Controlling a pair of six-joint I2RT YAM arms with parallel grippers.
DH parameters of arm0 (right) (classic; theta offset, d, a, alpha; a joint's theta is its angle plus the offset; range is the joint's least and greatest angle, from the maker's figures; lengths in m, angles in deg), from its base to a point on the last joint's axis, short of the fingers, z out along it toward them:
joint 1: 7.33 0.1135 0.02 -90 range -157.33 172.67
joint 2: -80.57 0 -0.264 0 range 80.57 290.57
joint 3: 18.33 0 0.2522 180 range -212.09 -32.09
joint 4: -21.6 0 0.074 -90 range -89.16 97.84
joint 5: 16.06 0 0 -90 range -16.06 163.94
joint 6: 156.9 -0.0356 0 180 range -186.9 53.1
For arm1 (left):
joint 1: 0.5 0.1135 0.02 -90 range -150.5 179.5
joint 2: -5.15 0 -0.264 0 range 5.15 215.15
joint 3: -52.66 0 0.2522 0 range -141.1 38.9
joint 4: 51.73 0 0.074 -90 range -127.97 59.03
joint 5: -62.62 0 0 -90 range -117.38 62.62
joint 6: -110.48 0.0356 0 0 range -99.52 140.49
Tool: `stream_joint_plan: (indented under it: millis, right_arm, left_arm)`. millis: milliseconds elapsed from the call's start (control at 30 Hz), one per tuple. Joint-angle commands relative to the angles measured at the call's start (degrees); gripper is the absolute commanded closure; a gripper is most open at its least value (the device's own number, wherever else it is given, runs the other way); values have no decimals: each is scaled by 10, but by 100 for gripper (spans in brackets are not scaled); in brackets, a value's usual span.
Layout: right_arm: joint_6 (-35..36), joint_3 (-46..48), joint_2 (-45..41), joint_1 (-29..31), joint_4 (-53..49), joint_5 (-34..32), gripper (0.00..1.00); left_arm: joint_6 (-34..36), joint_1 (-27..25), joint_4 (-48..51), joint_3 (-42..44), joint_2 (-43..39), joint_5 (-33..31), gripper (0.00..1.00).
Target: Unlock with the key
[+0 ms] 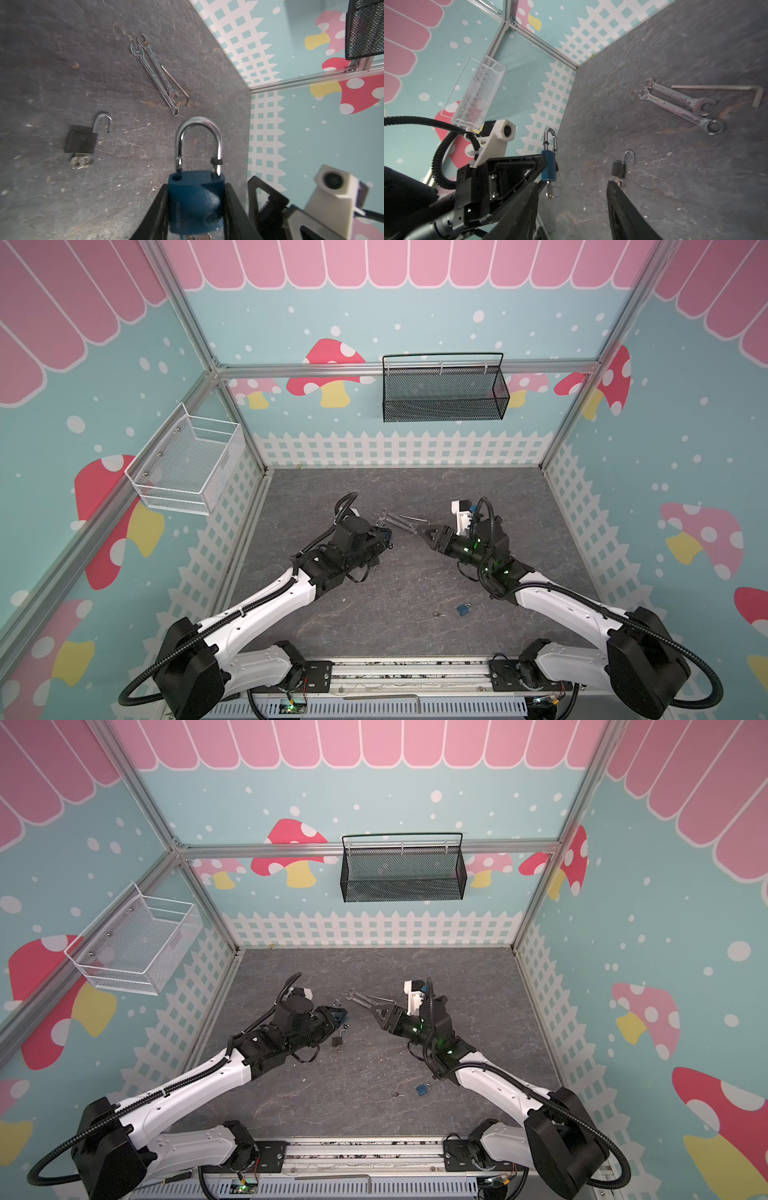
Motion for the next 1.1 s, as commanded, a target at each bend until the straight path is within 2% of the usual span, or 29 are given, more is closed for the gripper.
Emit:
stream_joint_plan:
  millis: [0, 167, 367, 567, 1067]
  right_arm:
    - [140, -67, 5, -13, -124, 27, 40]
    - [264, -156, 49, -14, -248, 52, 36]
    - [366, -242, 98, -13, -341, 41, 35]
    - [419, -335, 150, 13, -410, 5, 33]
    - [445, -450, 222, 46, -480, -67, 33]
  left_arm:
    - [167, 5, 4, -1, -20, 6, 100]
    - [318, 5, -40, 14, -25, 57, 100]
    - [421, 2, -113, 49, -37, 98, 100]
    - [464, -8, -121, 44, -32, 98, 100]
    - [513, -26, -123, 47, -41, 60, 100]
